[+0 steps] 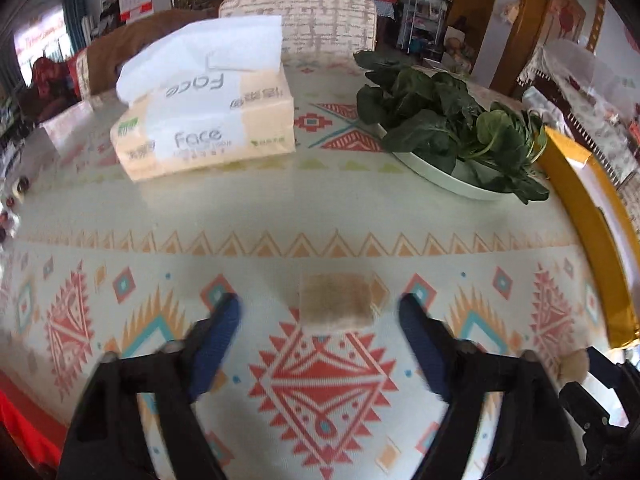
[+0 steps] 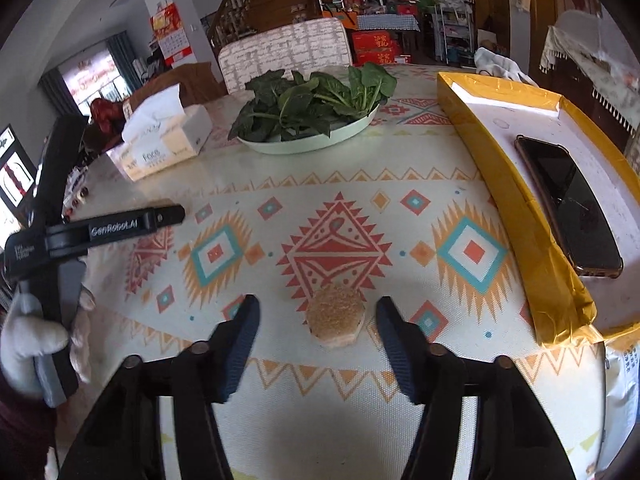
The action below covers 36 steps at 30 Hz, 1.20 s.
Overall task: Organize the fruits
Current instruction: 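Grasp a beige biscuit with the left gripper while the right gripper grasps another biscuit, then carry both biscuits into the red tray and open both grippers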
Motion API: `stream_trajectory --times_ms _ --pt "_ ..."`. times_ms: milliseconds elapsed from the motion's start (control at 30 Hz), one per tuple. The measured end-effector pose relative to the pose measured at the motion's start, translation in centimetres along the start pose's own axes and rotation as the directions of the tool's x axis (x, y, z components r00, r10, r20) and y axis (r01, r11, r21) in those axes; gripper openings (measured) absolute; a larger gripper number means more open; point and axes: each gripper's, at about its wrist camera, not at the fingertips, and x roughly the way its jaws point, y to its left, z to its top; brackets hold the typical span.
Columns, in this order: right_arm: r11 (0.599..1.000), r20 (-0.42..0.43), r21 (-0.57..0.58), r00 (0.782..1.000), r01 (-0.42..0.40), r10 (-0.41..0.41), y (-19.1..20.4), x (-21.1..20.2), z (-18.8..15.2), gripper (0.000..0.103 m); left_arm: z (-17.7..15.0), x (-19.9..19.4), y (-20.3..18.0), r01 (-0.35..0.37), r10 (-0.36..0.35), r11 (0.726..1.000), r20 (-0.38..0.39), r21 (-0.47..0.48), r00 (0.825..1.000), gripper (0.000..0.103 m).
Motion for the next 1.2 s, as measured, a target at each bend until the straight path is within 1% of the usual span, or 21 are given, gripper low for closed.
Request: stream_trajectory --times_ms 33,67,100,133,233,400,533,667,767,867,967,1033,1200 --pt "1.0 0.004 -0.007 1.0 0.008 -0.008 0.1 -0.1 0.0 0.054 0.1 0.0 -0.1 -0.014 0.013 1.0 0.006 0.009 1.0 0.057" --pt "1.0 0.002 -0.009 1.0 0.005 -0.005 0.1 0.0 0.0 0.047 0.1 -0.1 -0.3 -0.029 0.029 0.999 0.014 0.021 0.999 0.047" --pt "1.0 0.004 -0.01 1.0 0.008 -0.008 0.0 0.0 0.0 0.043 0.0 -0.2 -0.4 -0.03 0.029 0.999 0.021 0.031 0.999 0.036" --pt "1.0 0.003 -0.008 1.0 0.005 -0.005 0.0 0.0 0.0 0.033 0.0 -0.3 -0.5 -0.026 0.025 0.999 0.022 0.036 0.999 0.03" --pt "0.999 0.003 0.015 1.0 -0.029 0.028 -0.2 -0.1 0.0 0.033 -0.3 -0.8 -0.5 -0.022 0.022 0.999 0.022 0.033 1.0 0.031" --pt "0.994 0.03 0.062 0.995 -0.095 0.093 -0.8 -1.0 0.0 0.033 -1.4 -3.1 0.2 0.002 -0.002 1.0 0.048 0.016 0.999 0.031" --pt "0.983 0.04 0.096 0.987 -0.159 0.156 -1.1 -1.6 -0.1 0.033 -2.7 -6.2 1.5 0.028 -0.027 1.0 0.073 -0.012 0.997 0.031" --pt "0.968 0.04 0.123 0.975 -0.22 0.217 -0.8 -2.1 -0.3 0.033 -4.9 -10.4 3.8 0.067 -0.06 0.996 0.11 -0.059 0.992 0.031" --pt "0.962 0.041 0.115 0.969 -0.247 0.244 0.5 -2.9 -0.5 0.033 -6.4 -13.3 6.0 0.104 -0.089 0.989 0.137 -0.108 0.987 0.031" --pt "0.946 0.037 0.111 0.953 -0.304 0.302 2.3 -4.1 -1.0 0.033 -8.1 -16.2 8.4 0.132 -0.104 0.979 0.174 -0.156 0.979 0.031" --pt "0.937 0.031 0.077 0.94 -0.34 0.338 4.9 -5.6 -1.5 0.033 -10.2 -18.6 11.2 0.148 -0.103 0.966 0.21 -0.213 0.972 0.031" --pt "0.934 0.03 0.047 0.935 -0.354 0.353 6.7 -6.7 -1.7 0.033 -11.7 -19.9 13.0 0.147 -0.09 0.959 0.228 -0.244 0.97 0.031" --pt "0.92 0.021 -0.045 0.92 -0.389 0.39 11.9 -8.7 -2.4 0.033 -15.8 -22.9 18.0 0.109 -0.018 0.937 0.266 -0.333 0.964 0.031"
